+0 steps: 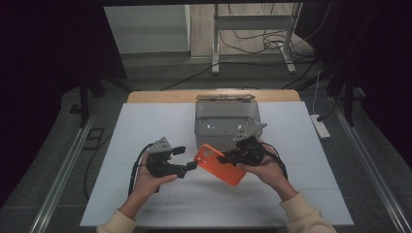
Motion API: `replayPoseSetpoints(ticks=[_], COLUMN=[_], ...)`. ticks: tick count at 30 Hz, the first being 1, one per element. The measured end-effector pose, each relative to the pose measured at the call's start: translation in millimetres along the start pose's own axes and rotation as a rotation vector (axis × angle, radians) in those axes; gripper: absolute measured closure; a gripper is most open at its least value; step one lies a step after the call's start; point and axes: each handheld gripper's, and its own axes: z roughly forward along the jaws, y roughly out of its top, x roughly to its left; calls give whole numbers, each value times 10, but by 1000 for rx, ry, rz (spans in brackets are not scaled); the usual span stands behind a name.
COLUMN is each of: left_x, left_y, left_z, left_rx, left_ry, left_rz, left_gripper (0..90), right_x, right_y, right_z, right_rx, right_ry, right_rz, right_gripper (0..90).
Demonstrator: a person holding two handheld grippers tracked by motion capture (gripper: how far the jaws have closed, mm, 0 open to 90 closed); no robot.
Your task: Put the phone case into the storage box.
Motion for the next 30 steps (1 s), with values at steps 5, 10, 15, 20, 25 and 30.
replayPoseSetpoints(ticks=[5,10,15,20,25,30], left_x=[6,1,1,12,28,40], left_y=[-41,-82,-146,-195,-222,-268], left_z=[-30,-58,-90,-114,-128,-165], left_rx=[11,20,28,33,40,44], left_ry=[12,20,40,55,77,100], left_rz=[-13,-11,-13,-16,-15,-14], left_gripper=[195,189,187,185,170,165], right_x=[4,3,5,4,-2,-6], right_y=[2,-1,-3,-6,-10,-17], right_z=[-5,-15,-32,-43,-46,-54], right_rx=[0,2,-11,-15,-14,-17], right_ry=[-9,-19,-35,-42,-39,-33], right_rz=[-9,-11,-16,-17,-6,2], right_gripper=[797,797,797,797,797,797])
